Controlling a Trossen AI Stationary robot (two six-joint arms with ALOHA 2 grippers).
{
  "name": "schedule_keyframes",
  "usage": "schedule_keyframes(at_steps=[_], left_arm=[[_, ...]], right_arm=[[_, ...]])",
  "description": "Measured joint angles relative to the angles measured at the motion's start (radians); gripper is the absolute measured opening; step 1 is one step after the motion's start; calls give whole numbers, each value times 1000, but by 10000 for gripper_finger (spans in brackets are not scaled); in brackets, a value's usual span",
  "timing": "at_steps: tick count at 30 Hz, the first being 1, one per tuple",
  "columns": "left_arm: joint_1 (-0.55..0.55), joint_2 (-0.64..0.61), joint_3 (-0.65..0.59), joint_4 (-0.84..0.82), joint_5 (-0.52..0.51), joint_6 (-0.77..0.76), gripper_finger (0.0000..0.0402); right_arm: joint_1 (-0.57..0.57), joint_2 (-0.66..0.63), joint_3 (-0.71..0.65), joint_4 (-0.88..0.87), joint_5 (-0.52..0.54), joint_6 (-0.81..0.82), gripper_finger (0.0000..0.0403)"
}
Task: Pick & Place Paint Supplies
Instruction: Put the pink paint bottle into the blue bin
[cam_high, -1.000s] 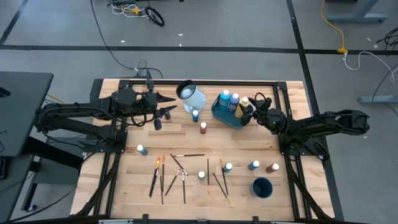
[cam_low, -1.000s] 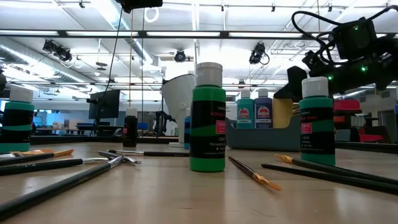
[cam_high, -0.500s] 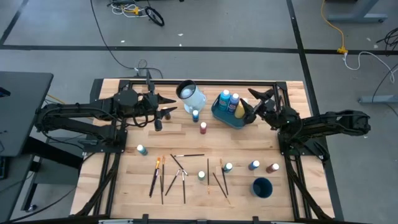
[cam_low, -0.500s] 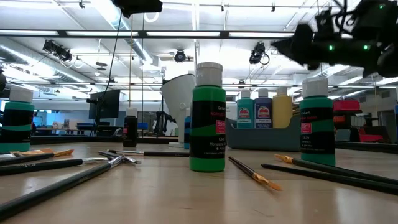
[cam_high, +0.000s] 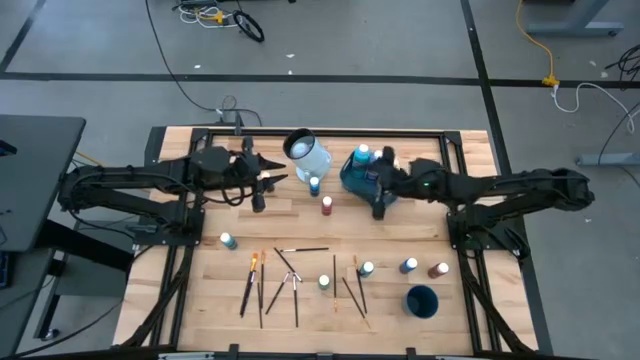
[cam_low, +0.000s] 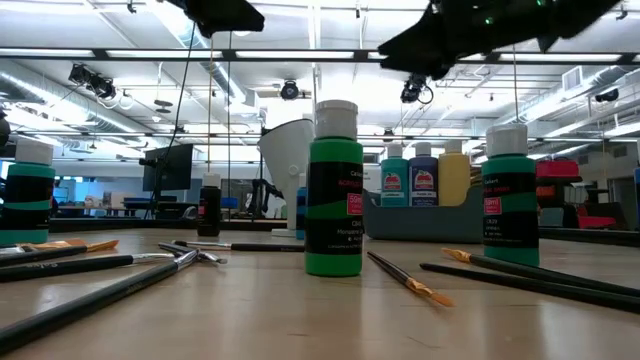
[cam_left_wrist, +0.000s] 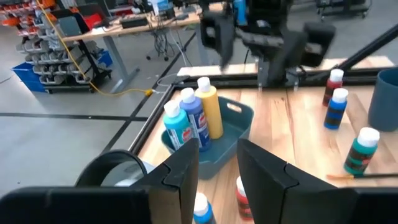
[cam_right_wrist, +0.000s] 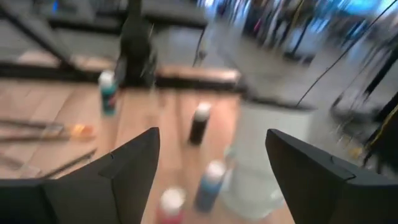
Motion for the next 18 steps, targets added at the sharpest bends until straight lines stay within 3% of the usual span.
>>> schedule_keyframes(at_steps=[12,18], left_arm=[[0,34,2,6,0,6,116],[0,54,3,7,-1,16,116]], right_arm=[[54,380,245,-128,3,-5,284],[53,475,314,-249,27,86,286]])
